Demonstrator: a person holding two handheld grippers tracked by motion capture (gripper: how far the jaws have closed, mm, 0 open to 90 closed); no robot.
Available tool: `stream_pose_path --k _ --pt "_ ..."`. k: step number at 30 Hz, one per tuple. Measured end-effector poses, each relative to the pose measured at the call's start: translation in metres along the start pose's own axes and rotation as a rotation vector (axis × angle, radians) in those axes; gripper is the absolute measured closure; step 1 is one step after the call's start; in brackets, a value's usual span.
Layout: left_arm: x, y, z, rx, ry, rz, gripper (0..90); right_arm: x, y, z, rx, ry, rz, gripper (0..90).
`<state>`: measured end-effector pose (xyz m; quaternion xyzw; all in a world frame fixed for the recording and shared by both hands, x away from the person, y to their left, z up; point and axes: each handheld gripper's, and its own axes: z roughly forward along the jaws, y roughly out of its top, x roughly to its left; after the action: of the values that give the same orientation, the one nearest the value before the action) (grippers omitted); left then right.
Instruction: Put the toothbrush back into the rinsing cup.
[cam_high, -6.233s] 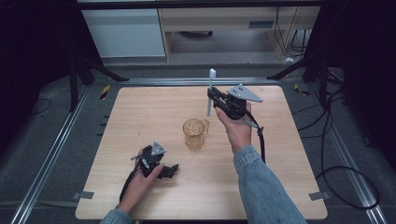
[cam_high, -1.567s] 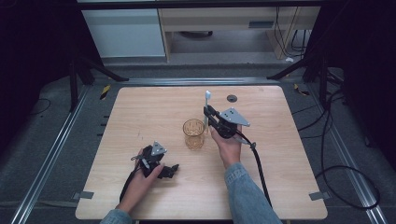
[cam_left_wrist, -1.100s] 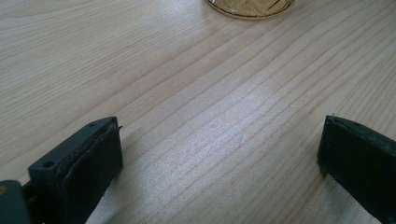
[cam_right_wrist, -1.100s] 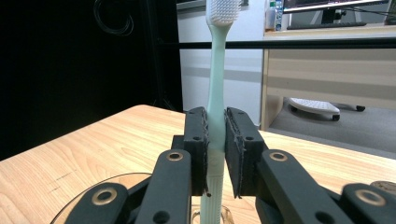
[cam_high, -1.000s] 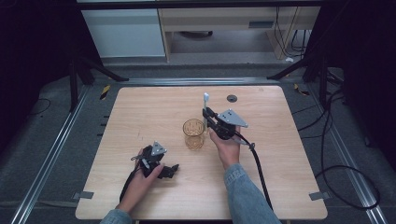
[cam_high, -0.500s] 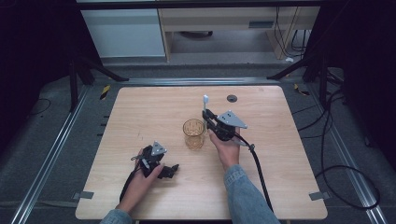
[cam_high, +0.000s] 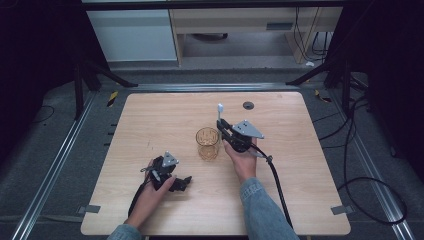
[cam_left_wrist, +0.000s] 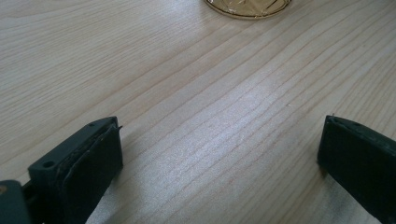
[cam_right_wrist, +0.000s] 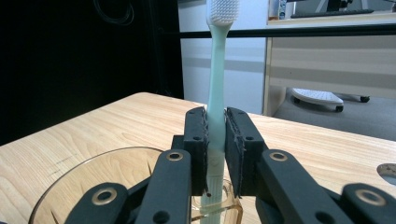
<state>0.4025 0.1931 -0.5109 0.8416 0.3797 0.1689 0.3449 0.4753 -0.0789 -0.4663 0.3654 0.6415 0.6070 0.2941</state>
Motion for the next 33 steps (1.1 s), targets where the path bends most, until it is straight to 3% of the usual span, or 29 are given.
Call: stream_pose_path --k 33 --pt "0.0000 0.0000 0.0000 0.000 -0.001 0.000 0.0 -0.0010 -0.0079 0.0034 0.028 0.004 -0.015 79.1"
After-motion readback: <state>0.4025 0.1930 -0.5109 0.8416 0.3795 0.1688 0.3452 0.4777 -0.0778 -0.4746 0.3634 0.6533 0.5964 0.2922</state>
